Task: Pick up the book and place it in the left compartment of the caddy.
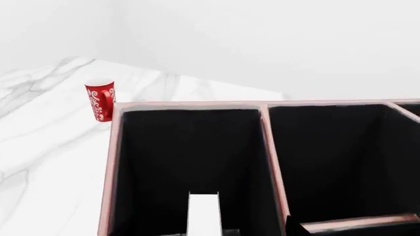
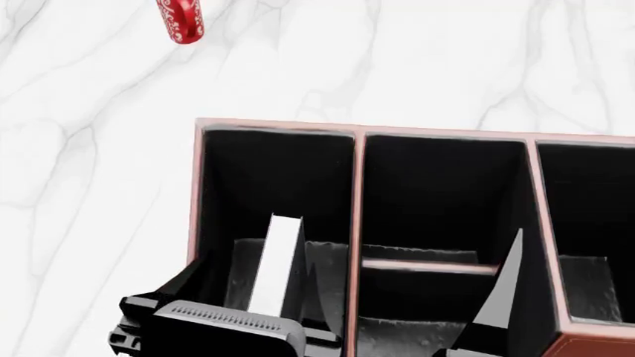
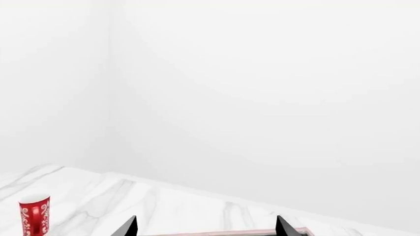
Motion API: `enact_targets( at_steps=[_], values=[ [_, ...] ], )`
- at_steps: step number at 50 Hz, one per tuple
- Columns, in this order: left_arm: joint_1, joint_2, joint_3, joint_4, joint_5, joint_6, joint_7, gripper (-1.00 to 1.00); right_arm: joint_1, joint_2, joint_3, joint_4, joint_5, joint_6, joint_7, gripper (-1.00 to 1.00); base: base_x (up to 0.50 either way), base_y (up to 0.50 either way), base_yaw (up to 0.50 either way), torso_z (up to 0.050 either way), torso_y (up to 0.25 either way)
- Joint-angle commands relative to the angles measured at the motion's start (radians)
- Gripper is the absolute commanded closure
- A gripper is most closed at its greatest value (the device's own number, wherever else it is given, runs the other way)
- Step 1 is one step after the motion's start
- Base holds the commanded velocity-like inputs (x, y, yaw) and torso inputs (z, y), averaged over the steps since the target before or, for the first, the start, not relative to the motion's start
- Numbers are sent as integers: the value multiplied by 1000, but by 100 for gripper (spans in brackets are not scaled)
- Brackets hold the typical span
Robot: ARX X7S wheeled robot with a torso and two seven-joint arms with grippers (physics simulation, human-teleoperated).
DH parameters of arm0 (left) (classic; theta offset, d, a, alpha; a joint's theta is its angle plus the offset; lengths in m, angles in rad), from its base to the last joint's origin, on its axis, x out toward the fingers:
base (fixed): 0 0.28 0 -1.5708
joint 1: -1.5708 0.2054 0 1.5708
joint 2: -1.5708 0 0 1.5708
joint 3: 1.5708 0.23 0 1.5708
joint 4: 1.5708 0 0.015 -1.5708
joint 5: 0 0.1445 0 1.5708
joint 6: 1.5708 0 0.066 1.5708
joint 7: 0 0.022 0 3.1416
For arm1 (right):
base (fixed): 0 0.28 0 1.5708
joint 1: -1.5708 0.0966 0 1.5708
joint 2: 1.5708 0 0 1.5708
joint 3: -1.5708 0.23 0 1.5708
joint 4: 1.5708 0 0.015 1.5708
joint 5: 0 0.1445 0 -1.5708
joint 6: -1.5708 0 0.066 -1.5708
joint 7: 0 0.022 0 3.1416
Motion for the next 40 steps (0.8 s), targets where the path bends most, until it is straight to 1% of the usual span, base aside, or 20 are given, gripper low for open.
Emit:
enact_targets(
  at_steps=[1,7,15,21,26,29,33,35,37,38,40],
  values=[
    [0,25,-33,6,-22,8,59,-100,3,-18,23,8,-19,-6,-24,-100,0,0,0,0,0],
    [4,19,-32,24,-15,7,54,-100,5,-15,22,3,-15,-2,-20,-100,0,0,0,0,0],
    [-18,-9,-34,125,4,-26,-5,-100,2,-12,21,4,-17,-8,-19,-100,0,0,0,0,0],
    [-54,-38,-33,248,23,-77,-72,-100,-1,-9,24,-3,-15,-7,-15,-100,0,0,0,0,0],
    [-107,-66,-23,398,55,-164,-153,-100,0,-6,26,-10,-11,-2,-9,-100,0,0,0,0,0],
    [-122,-83,-23,442,68,-187,-166,-100,-1,-5,25,-7,-12,-5,-9,-100,0,0,0,0,0],
    [-135,-151,-18,475,102,-221,-175,-100,-4,-4,27,-6,-12,-11,-9,-100,0,0,0,0,0],
    [-112,-214,-24,467,119,-187,-158,-100,-5,-4,27,-4,-13,-12,-8,-100,0,0,0,0,0],
    [-104,-247,-29,466,125,-177,-154,-100,-4,-3,26,-6,-11,-9,-6,-100,0,0,0,0,0],
    [-87,-296,-42,457,133,-144,-150,-100,-5,-3,24,-2,-13,-11,-7,-100,0,0,0,0,0],
    [-84,-330,-47,460,146,-149,-161,-100,-6,-3,24,0,-15,-13,-7,-100,0,0,0,0,0]
  ],
)
